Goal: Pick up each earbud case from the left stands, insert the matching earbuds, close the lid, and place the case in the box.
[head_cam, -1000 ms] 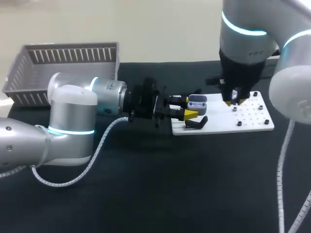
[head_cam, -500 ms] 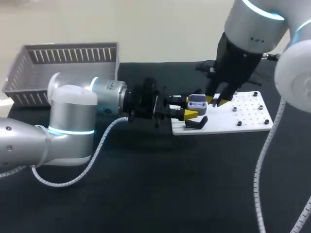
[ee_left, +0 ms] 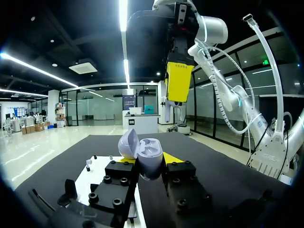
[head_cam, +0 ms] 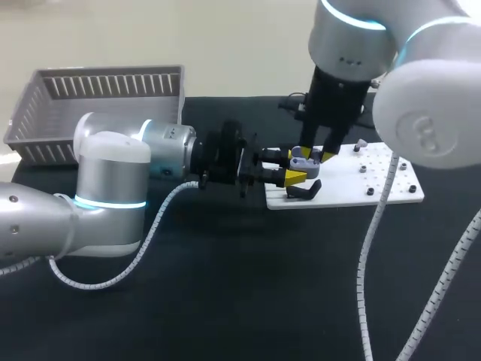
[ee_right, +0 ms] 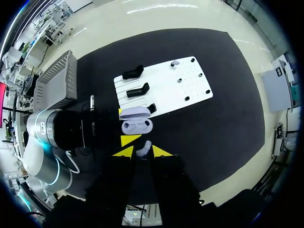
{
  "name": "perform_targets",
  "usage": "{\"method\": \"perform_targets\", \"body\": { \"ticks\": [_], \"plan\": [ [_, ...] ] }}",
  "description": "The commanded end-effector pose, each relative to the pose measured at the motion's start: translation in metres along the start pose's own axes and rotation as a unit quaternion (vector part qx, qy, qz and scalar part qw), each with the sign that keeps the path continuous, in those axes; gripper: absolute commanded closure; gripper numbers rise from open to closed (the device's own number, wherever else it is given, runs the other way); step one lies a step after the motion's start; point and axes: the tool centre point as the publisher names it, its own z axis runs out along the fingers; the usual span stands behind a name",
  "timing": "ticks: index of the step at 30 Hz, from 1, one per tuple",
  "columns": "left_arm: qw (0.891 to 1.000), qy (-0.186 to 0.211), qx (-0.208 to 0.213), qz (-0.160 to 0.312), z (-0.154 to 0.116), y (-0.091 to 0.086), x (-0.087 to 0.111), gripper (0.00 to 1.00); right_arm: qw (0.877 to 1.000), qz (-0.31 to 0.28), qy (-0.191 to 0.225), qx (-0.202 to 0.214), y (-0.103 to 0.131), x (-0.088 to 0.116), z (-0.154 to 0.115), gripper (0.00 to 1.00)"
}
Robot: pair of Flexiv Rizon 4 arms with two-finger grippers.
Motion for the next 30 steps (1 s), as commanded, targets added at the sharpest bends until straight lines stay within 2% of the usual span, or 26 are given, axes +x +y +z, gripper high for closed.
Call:
{"method": "perform_targets", "body": {
  "ticks": [1,6,12,17,23,30],
  "plan": [
    [1.000,-0.001,-0.002,0.001,0.000,-0.001,0.001,1.00,1.000,0.000,-0.001,-0.001,-0.001,0.001,0.000,1.00],
    [1.000,-0.001,-0.002,0.001,0.000,-0.001,0.001,1.00,1.000,0.000,-0.001,-0.001,-0.001,0.001,0.000,1.00],
    [1.000,-0.001,-0.002,0.001,0.000,-0.001,0.001,1.00,0.994,0.104,-0.019,-0.006,0.003,-0.004,-0.007,1.00],
    [1.000,-0.001,-0.002,0.001,0.000,-0.001,0.001,1.00,0.988,0.154,-0.025,-0.021,0.008,-0.005,-0.008,1.00],
    [1.000,-0.001,-0.002,0.001,0.000,-0.001,0.001,1.00,0.984,0.176,-0.014,-0.008,0.016,-0.003,0.003,1.00],
    [1.000,-0.001,-0.002,0.001,0.000,-0.001,0.001,1.00,0.985,0.173,-0.012,0.004,0.020,-0.003,0.007,1.00]
  ]
}}
